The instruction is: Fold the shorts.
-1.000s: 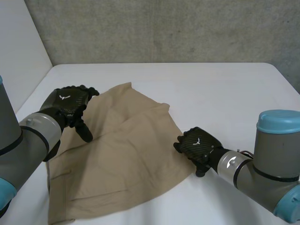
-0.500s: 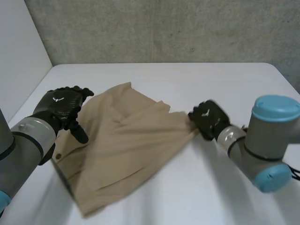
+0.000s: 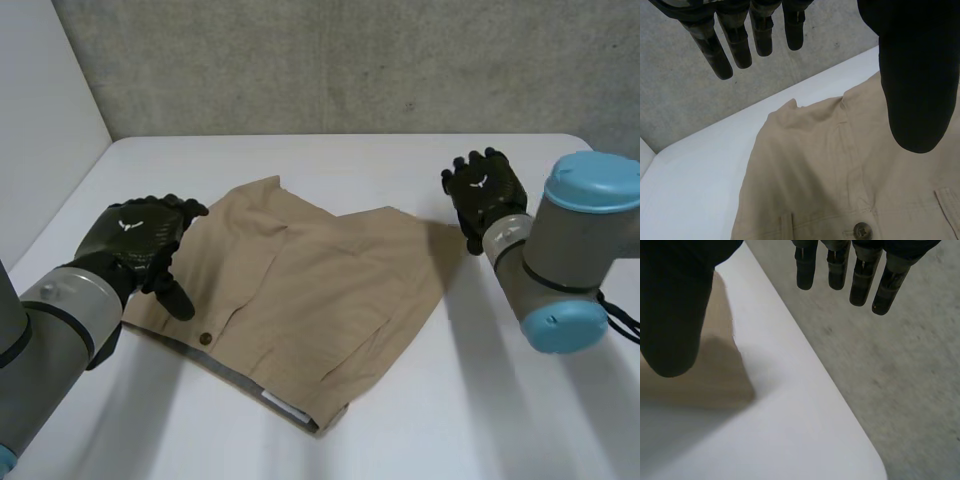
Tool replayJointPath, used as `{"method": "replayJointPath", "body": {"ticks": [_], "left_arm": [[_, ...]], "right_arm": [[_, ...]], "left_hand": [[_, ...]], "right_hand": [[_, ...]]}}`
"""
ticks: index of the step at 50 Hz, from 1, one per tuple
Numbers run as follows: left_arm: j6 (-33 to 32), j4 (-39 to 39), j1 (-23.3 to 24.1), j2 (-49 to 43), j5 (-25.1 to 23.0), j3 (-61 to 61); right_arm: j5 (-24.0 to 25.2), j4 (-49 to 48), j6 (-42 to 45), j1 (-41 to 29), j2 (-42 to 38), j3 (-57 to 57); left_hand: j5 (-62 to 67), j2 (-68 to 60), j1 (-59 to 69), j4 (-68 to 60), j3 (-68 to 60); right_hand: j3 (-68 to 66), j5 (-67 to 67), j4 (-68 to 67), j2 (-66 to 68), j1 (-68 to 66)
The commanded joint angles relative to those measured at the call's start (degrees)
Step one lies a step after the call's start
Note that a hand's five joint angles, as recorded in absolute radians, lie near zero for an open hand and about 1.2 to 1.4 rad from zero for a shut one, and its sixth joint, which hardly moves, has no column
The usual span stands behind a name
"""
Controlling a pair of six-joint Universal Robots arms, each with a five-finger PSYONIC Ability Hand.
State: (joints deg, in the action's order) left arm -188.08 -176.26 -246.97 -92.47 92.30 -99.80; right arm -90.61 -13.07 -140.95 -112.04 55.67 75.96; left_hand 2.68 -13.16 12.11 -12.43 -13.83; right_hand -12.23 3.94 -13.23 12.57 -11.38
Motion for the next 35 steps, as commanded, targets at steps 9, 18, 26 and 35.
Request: {"method": "replayJointPath", "body": {"ticks": [9, 18, 26, 35], "left_arm": [[0.3, -1.3, -0.4, -0.3, 0.2, 0.0], [0.4, -3.0, -1.6, -0.5, 0.3, -0.9], [0.4, -3.3, -3.7, -0.3, 0.2, -1.3], [0.4, -3.3, -4.8, -0.3, 0.1, -1.5]], "right_arm": [[24.9, 9.6, -1.4, -3.0, 13.1, 19.7], [27.3, 9.0, -6.7, -9.2, 9.2, 20.1], [27.6, 5.7, -9.8, -12.5, 7.1, 19.9], [27.7, 5.5, -10.0, -15.0, 4.5, 19.3]], "left_hand": [[-1.5, 1.9, -0.9, 1.2, 2.6], [-1.5, 1.9, -0.9, 1.2, 2.6], [-1.5, 1.9, -0.9, 1.2, 2.6], [-1.6, 2.1, -1.1, 1.4, 2.8]], "right_hand": [[-3.4, 1.7, -2.4, 3.1, -4.3], [-10.3, 8.6, -9.3, 10.0, -11.1], [-13.2, 11.4, -12.2, 12.8, -14.0], [-16.2, 14.5, -15.2, 15.8, -17.0]]}}
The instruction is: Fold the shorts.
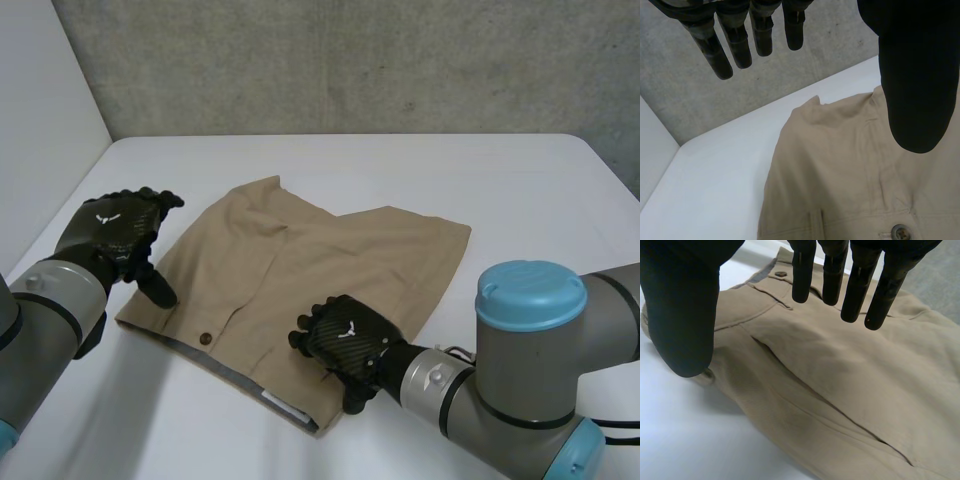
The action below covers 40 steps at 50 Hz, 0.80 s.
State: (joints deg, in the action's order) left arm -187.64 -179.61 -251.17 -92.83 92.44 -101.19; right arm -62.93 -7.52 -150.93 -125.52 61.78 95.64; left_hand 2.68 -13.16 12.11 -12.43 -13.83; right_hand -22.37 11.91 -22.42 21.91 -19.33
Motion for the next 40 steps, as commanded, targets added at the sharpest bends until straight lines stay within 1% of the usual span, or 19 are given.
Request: {"method": "replayJointPath", "body": {"ticks": [1, 5, 8, 9, 11, 14, 18, 21, 23, 31, 33, 34, 37, 38, 40], "left_arm": [[0.0, 0.0, -0.6, 0.0, -0.1, 0.0], [0.0, 0.0, -0.6, 0.0, -0.1, -0.1], [0.0, 0.0, -0.6, 0.0, -0.1, -0.1], [0.0, 0.0, -0.6, 0.0, -0.1, -0.1], [0.0, 0.0, -0.6, 0.1, -0.1, -0.1], [0.0, 0.0, -0.6, 0.1, -0.1, -0.2], [-0.1, 0.0, -0.6, 0.3, -0.1, -0.4], [-0.1, 0.0, -0.6, 0.4, -0.1, -0.4], [-0.1, 0.0, -0.6, 0.5, -0.1, -0.3], [-0.3, 0.1, -1.3, 0.9, -0.2, -0.9], [-0.4, 0.1, -1.3, 0.9, -0.2, -1.3], [-0.5, 0.1, -1.3, 0.8, -0.2, -1.6], [-0.8, 0.0, -2.2, 0.7, -0.2, -3.0], [-0.8, 0.0, -2.6, 0.7, -0.3, -3.4], [-1.1, -0.2, -3.9, 0.7, -0.8, -4.6]], "right_arm": [[0.1, 0.0, 0.0, -1.7, -1.7, -0.4], [0.0, 0.0, 0.0, -3.0, -2.4, -0.4], [-0.1, -0.1, 0.1, -3.4, -2.9, -0.4], [-0.1, -0.1, 0.1, -3.5, -3.1, -0.4], [-0.1, -0.9, 0.3, -3.5, -3.2, -0.4], [-0.4, -2.7, 0.2, -3.3, -3.1, -0.5], [-1.8, -4.7, -0.7, -2.9, -1.2, -1.1], [-3.2, -4.8, -2.1, -2.9, 1.3, -1.5], [-4.9, -4.7, -3.6, -2.6, 3.3, -2.1], [-7.5, -4.6, -5.6, -2.5, 7.4, -4.3], [-9.0, -4.6, -6.7, -2.3, 8.4, -4.9], [-11.1, -4.6, -8.0, -2.5, 9.7, -5.6], [-14.6, -4.6, -10.3, -2.6, 10.6, -6.4], [-16.6, -4.7, -11.0, -2.5, 10.6, -6.8], [-17.9, -4.7, -11.1, -2.4, 10.8, -7.0]], "left_hand": [[-1.6, 2.1, -1.1, 1.4, 2.8], [-1.6, 2.1, -1.1, 1.4, 2.8], [-1.6, 2.1, -1.1, 1.4, 2.8], [-1.6, 2.1, -1.1, 1.4, 2.8], [-1.8, 2.3, -1.2, 1.5, 2.9], [-1.8, 2.3, -1.2, 1.5, 2.9], [-1.8, 2.3, -1.2, 1.5, 2.9], [-1.8, 2.3, -1.2, 1.5, 2.9], [-1.8, 2.3, -1.2, 1.5, 2.9], [-1.8, 2.3, -1.2, 1.5, 2.9], [-2.0, 2.4, -1.4, 1.7, 3.1], [-1.8, 2.3, -1.2, 1.5, 2.9], [-2.0, 2.4, -1.4, 1.7, 3.1], [-2.1, 2.6, -1.6, 1.9, 3.3], [-2.1, 2.6, -1.6, 1.9, 3.3]], "right_hand": [[-6.2, 6.7, -6.2, 6.7, -9.3], [-6.9, 7.3, -6.8, 7.3, -9.9], [-10.9, 11.4, -10.9, 11.4, -14.0], [-14.9, 15.4, -14.9, 15.4, -18.0], [-29.2, 29.6, -29.1, 29.6, -32.2], [-57.5, 58.0, -57.5, 58.0, -60.6], [-57.6, 58.1, -57.6, 58.1, -60.7], [-57.6, 58.1, -57.6, 58.1, -60.7], [-57.6, 58.1, -57.6, 58.1, -60.7], [-57.6, 58.1, -57.6, 58.1, -60.7], [-57.6, 58.1, -57.6, 58.1, -60.7], [-57.6, 58.1, -57.6, 58.1, -60.7], [-57.6, 58.1, -57.6, 58.1, -60.7], [-57.6, 58.1, -57.6, 58.1, -60.7], [-57.6, 58.1, -57.6, 58.1, -60.7]]}}
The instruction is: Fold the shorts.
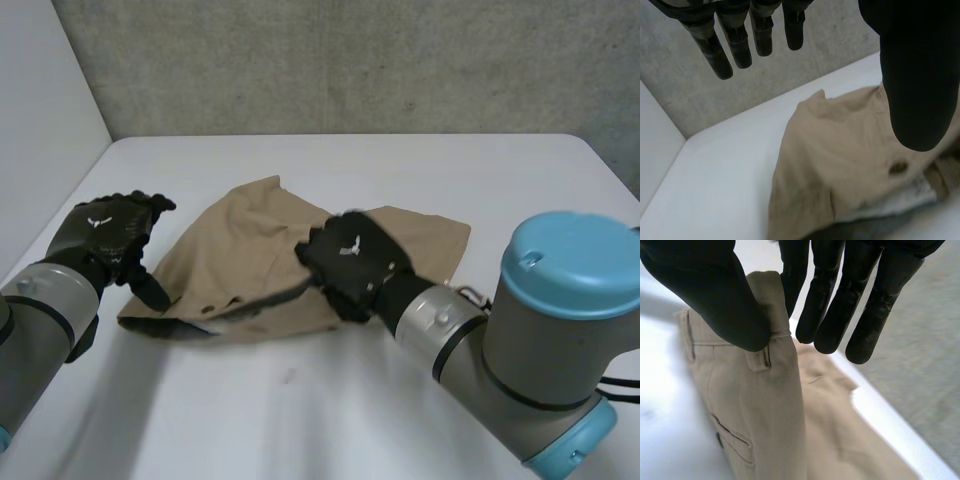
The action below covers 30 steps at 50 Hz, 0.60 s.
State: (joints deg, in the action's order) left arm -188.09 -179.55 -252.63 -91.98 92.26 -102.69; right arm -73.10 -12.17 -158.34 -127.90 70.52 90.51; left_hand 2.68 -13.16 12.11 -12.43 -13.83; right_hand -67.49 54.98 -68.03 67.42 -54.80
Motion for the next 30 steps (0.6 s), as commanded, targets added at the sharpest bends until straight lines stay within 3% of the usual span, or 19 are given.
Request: {"method": "replayJointPath", "body": {"ticks": [1, 9, 18, 30], "left_arm": [[-1.0, -0.4, -2.9, -0.1, -1.1, -3.5], [-4.0, -1.2, -7.3, -0.7, -6.2, -5.3], [-4.3, -7.5, -7.0, -8.3, -6.5, -4.6], [-4.3, -7.6, -4.7, -12.8, -6.7, -4.1]], "right_arm": [[-8.3, 0.0, -3.6, 0.1, 2.1, -2.0], [-10.0, 0.0, -4.2, 0.2, 1.8, -2.4], [-10.3, 0.0, -5.4, 0.1, 2.2, -2.4], [-13.7, 0.0, -6.9, -0.1, 2.3, -3.3]], "left_hand": [[-2.1, 2.6, -1.6, 1.9, 3.3], [-2.0, 2.4, -1.4, 1.7, 3.1], [-1.1, 1.6, -0.6, 0.9, 2.3], [-0.9, 1.4, -0.4, 0.7, 2.1]], "right_hand": [[-12.5, 15.0, -12.0, 12.6, -25.2], [-12.5, 15.0, -12.0, 12.6, -25.2], [-12.5, 15.0, -12.0, 12.6, -25.2], [-12.5, 15.0, -12.0, 12.6, -25.2]]}}
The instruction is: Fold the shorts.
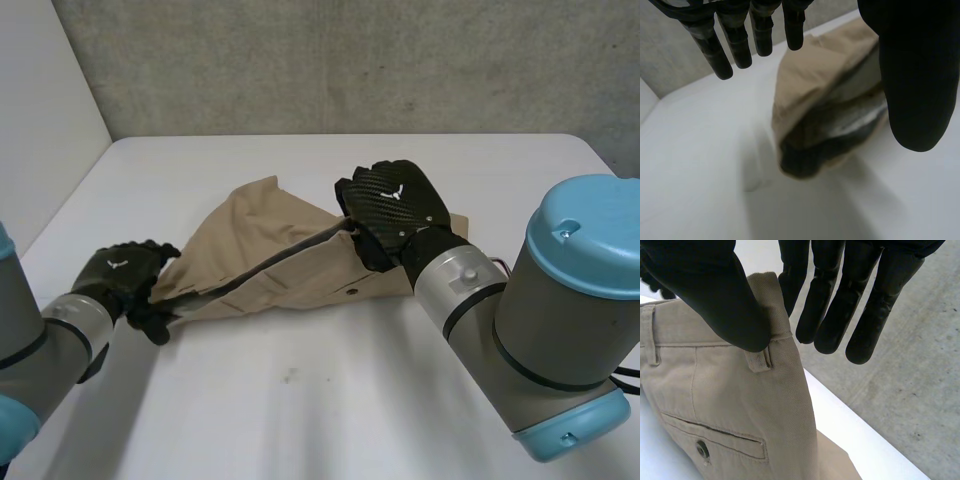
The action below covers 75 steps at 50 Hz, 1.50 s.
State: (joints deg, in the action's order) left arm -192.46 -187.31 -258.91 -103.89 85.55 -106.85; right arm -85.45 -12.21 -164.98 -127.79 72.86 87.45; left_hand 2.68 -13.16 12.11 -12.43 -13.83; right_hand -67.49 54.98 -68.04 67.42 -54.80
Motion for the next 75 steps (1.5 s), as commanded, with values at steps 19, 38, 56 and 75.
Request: {"method": "replayJointPath", "body": {"ticks": [19, 38, 56, 75], "left_arm": [[0.0, -12.4, 4.3, -12.9, 3.0, 7.0], [0.3, -16.1, -3.7, 0.4, 6.8, 19.8], [2.3, -19.8, 13.4, -4.3, 6.5, 45.1], [-10.7, -21.7, 39.3, -35.4, 1.3, 43.4]], "right_arm": [[-1.4, 0.3, -6.8, 0.0, 0.4, 0.1], [-0.9, 10.5, -6.0, 6.8, 3.2, 0.6], [-0.1, 9.7, -6.1, 16.0, 6.8, 3.8], [3.1, 9.7, -6.1, 24.3, 6.7, 2.3]], "left_hand": [[67.3, -66.8, 67.9, -67.6, -66.2], [67.3, -66.8, 67.9, -67.6, -66.2], [67.3, -66.8, 67.9, -67.6, -66.2], [4.6, -4.1, 5.2, -4.9, -3.5]], "right_hand": [[-12.5, 15.0, -12.0, 12.6, -25.2], [57.5, -55.0, 58.0, -57.4, 44.8], [57.5, -55.0, 58.0, -57.4, 44.8], [57.5, -55.0, 58.0, -57.4, 44.8]]}}
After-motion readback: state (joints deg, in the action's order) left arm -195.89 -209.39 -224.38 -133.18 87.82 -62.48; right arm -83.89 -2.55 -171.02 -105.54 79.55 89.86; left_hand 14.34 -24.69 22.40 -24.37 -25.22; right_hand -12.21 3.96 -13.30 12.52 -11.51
